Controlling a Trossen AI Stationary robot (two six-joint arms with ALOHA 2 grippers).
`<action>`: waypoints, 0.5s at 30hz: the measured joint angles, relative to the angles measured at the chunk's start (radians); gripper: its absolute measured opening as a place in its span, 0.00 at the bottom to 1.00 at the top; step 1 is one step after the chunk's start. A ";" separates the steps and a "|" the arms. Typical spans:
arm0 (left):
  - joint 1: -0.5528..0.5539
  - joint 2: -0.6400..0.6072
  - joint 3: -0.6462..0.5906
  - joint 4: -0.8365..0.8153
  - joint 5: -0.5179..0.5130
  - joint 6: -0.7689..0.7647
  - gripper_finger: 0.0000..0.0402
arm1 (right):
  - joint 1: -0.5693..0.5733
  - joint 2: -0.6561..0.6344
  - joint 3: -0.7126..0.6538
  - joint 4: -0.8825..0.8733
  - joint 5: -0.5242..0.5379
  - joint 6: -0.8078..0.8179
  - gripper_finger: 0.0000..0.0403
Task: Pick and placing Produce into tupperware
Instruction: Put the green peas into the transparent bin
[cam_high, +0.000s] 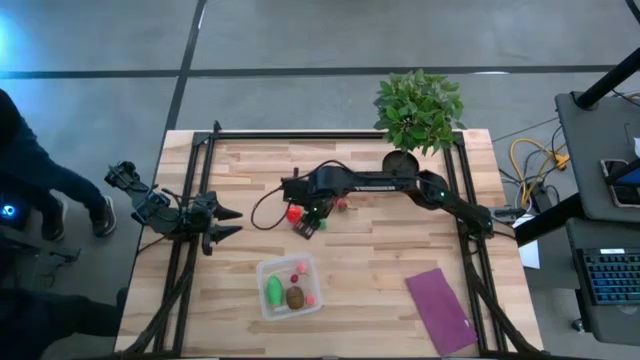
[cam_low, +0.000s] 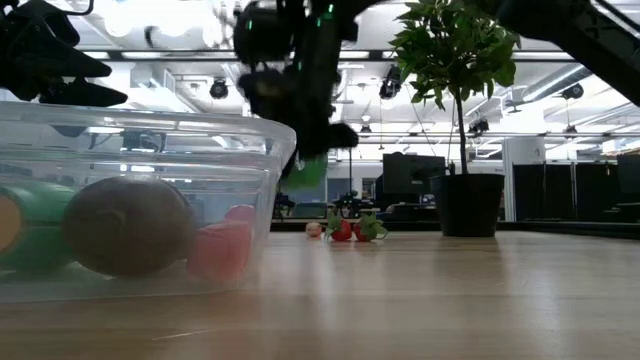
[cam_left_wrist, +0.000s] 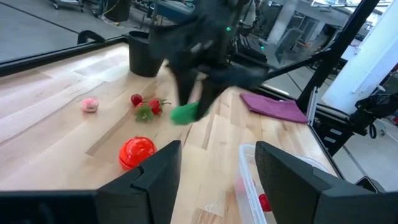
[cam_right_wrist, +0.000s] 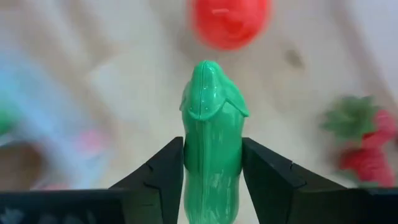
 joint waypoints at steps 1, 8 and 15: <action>0.000 0.000 0.000 0.000 0.000 0.000 0.48 | 0.010 -0.009 0.011 -0.002 -0.030 -0.006 0.36; 0.000 0.000 0.000 0.000 0.000 0.000 0.48 | 0.115 -0.044 0.094 -0.040 -0.139 -0.091 0.36; 0.000 0.000 0.000 0.000 0.000 0.000 0.48 | 0.176 -0.040 0.066 -0.003 -0.165 -0.091 0.36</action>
